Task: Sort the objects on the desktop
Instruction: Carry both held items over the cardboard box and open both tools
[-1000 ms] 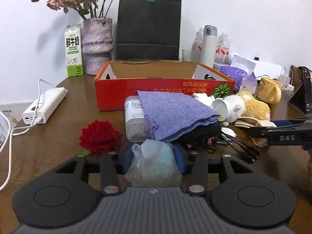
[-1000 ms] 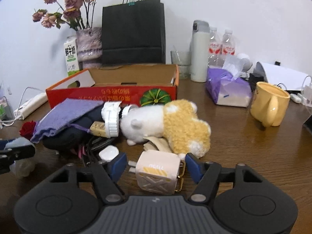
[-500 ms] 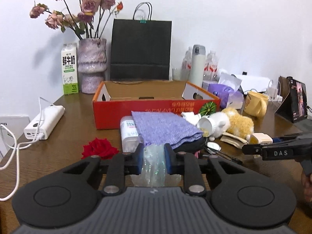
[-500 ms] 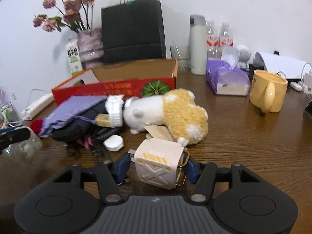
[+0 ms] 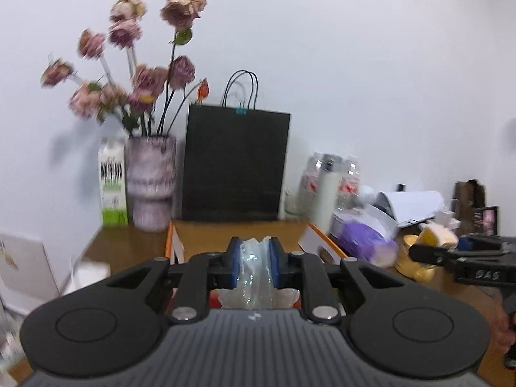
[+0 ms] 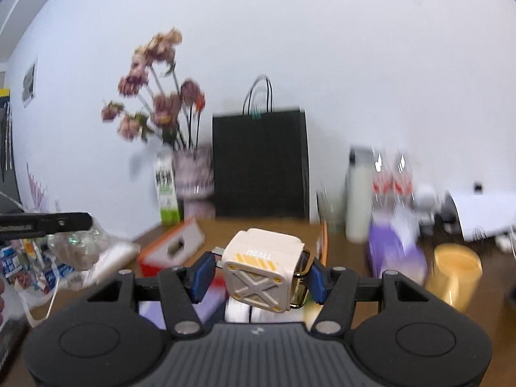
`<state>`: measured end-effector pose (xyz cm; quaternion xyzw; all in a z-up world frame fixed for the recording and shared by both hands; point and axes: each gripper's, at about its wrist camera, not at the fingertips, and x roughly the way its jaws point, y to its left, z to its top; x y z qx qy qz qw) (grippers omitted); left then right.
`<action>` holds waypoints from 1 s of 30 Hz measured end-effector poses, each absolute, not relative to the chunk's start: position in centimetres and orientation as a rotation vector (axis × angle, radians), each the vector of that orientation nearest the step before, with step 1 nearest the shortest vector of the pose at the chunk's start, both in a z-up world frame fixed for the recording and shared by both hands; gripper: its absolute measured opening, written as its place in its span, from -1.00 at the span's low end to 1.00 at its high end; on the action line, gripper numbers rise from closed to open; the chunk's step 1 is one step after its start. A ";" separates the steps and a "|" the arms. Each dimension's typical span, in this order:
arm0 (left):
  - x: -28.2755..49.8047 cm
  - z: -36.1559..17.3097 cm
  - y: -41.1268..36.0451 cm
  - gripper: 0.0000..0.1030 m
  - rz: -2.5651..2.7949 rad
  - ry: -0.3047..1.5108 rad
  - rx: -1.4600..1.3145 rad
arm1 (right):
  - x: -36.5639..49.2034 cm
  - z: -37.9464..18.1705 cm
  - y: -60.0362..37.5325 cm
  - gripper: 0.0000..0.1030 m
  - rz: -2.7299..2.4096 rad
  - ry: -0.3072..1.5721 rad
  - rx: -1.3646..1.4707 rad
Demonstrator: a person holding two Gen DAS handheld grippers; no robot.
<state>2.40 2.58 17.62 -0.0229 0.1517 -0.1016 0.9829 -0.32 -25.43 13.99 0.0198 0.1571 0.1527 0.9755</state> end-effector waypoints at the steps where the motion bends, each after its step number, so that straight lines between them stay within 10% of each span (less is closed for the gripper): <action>1: 4.6 18.4 2.2 -0.63 -0.192 0.314 -0.021 | 1.5 15.0 -25.2 0.12 0.313 0.314 0.048; 16: 33.7 11.4 0.6 -0.62 -0.014 0.690 0.063 | 33.8 8.5 -20.8 0.12 0.207 0.776 0.042; 18: 34.8 10.4 0.7 -0.46 0.005 0.693 0.060 | 35.5 6.5 -20.1 0.13 0.186 0.816 0.032; 20: 35.5 10.0 0.9 0.41 -0.010 0.700 0.057 | 36.6 4.9 -19.6 0.13 0.173 0.846 0.016; 23: 34.9 11.3 0.8 0.60 -0.026 0.631 0.095 | 37.0 5.0 -19.4 0.20 0.135 0.849 0.011; 26: 34.7 13.0 1.0 0.77 -0.027 0.617 0.086 | 36.4 7.1 -19.5 0.72 0.157 0.776 0.001; 30: 34.4 14.2 1.5 1.00 -0.049 0.700 0.021 | 36.4 8.6 -19.1 0.72 0.175 0.830 -0.040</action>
